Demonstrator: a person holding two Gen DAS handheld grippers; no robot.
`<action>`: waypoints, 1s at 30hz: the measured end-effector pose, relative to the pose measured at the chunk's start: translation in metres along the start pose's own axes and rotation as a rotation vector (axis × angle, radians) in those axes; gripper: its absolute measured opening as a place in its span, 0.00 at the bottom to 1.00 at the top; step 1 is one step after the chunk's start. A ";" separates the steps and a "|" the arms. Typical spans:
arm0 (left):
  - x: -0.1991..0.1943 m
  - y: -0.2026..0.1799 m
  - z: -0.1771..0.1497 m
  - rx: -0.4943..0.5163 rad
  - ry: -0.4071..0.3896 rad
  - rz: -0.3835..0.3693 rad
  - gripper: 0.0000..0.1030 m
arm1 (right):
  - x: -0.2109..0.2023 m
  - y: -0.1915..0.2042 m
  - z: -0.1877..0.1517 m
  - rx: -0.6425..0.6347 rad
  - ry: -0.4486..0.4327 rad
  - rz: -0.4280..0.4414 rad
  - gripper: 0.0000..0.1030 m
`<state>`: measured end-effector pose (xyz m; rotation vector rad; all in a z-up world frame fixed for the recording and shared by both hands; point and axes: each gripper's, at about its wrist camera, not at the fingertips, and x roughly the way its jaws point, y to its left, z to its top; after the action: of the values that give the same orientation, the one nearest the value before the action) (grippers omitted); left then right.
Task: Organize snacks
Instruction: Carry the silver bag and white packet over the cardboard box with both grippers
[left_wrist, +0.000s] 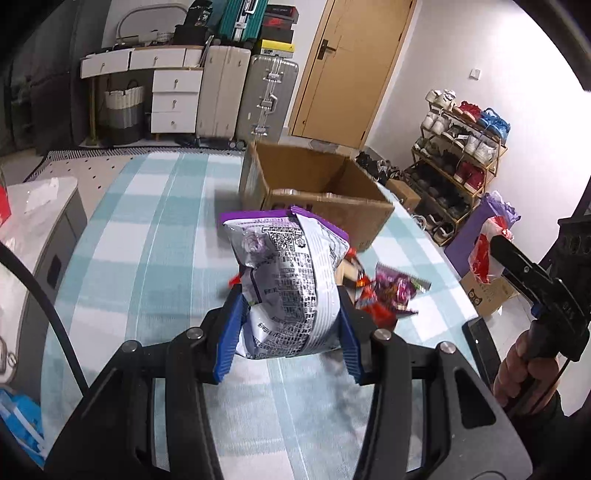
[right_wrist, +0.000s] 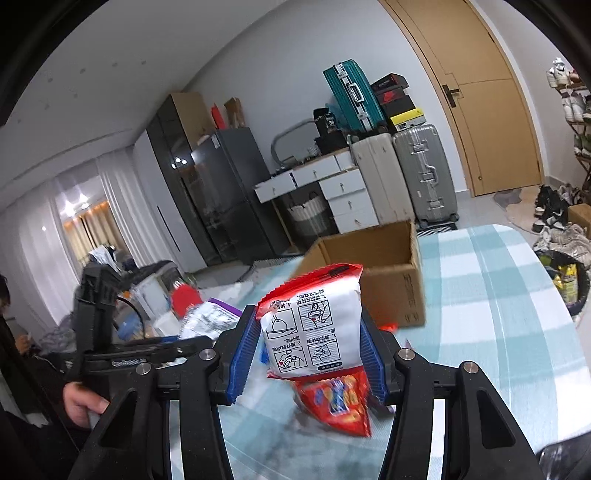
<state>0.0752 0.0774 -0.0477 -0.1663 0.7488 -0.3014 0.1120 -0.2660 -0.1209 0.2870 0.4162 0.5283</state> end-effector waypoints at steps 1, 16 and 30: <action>0.000 -0.001 0.008 0.005 -0.002 -0.002 0.43 | 0.000 0.000 0.006 0.004 -0.002 0.007 0.51; 0.000 -0.034 0.117 0.098 -0.050 -0.046 0.43 | 0.023 0.002 0.094 0.019 0.020 0.071 0.51; 0.042 -0.053 0.213 0.070 -0.051 -0.064 0.43 | 0.081 -0.001 0.161 -0.017 0.114 0.022 0.51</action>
<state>0.2403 0.0223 0.0927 -0.1313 0.6821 -0.3821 0.2481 -0.2483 -0.0050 0.2464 0.5197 0.5717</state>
